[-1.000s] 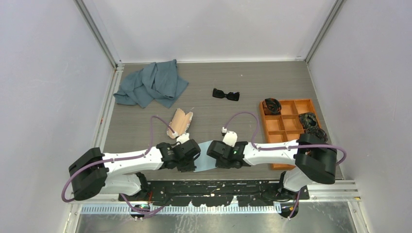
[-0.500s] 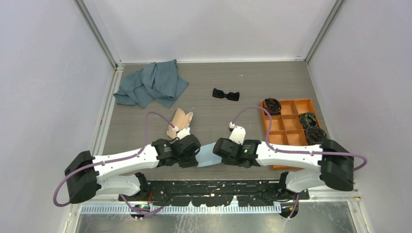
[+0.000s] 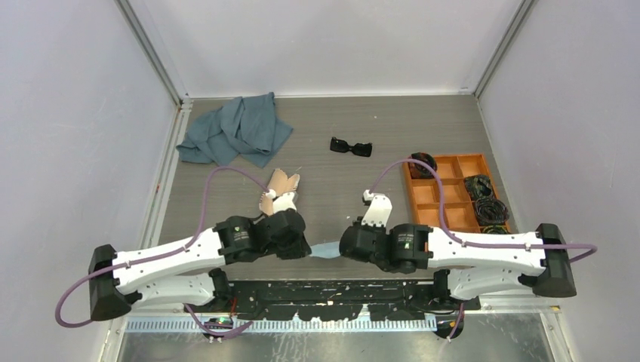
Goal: Organize the sunglasses
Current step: Adjust the glasses cleaning cloth at the center of the board.
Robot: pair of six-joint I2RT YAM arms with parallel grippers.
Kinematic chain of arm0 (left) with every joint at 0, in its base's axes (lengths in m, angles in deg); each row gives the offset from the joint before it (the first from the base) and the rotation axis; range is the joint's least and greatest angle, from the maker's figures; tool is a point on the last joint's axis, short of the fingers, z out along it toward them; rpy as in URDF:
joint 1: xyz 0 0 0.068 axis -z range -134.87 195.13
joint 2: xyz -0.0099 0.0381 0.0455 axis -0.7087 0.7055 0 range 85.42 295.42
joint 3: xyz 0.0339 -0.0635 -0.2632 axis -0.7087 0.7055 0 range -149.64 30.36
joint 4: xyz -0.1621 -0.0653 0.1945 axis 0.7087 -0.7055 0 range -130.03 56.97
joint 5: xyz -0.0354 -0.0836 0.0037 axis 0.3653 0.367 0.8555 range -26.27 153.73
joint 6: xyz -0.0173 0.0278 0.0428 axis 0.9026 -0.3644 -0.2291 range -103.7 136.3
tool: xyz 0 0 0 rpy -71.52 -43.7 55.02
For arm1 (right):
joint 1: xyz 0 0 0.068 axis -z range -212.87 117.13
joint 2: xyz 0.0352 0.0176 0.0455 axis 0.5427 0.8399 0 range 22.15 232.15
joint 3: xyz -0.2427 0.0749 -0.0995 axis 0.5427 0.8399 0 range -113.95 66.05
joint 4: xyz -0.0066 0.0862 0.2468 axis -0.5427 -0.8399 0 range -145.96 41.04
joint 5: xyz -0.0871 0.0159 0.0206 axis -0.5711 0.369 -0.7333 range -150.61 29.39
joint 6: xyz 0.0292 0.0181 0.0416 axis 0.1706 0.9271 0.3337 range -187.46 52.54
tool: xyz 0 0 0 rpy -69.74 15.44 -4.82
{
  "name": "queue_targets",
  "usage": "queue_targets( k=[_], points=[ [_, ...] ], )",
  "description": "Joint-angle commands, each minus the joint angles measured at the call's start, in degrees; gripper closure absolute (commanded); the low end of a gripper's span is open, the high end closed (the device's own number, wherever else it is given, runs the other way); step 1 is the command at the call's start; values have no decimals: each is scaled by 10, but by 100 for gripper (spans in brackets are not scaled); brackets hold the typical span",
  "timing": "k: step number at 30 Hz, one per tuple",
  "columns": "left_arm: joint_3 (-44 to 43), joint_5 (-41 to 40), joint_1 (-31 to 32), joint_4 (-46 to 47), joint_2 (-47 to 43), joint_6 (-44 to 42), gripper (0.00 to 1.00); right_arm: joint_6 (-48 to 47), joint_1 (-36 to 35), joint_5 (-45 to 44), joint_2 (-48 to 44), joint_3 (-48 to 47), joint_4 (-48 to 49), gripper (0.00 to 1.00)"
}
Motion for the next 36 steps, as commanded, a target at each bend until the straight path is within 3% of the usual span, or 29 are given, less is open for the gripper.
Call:
queue_targets(
  k=[1,10,15,21,26,32,36],
  points=[
    [-26,-52,60,-51,10,7,100,61,-60,-69,17,-41,-60,100],
    [-43,-135,206,-127,-10,106,100,201,-171,-106,10,-35,-131,100],
    [4,-172,206,-84,-32,120,100,206,-159,-121,-24,8,-102,100],
    [72,-107,62,4,-61,46,99,105,-33,-92,-77,60,-49,100],
    [60,-44,-38,66,-5,-36,99,-1,81,-34,-62,78,47,100],
    [-4,-27,-59,80,95,-91,100,-66,128,-15,0,41,72,100],
    [-21,-20,-70,78,109,-103,100,-92,130,-13,24,7,82,100]
  ],
)
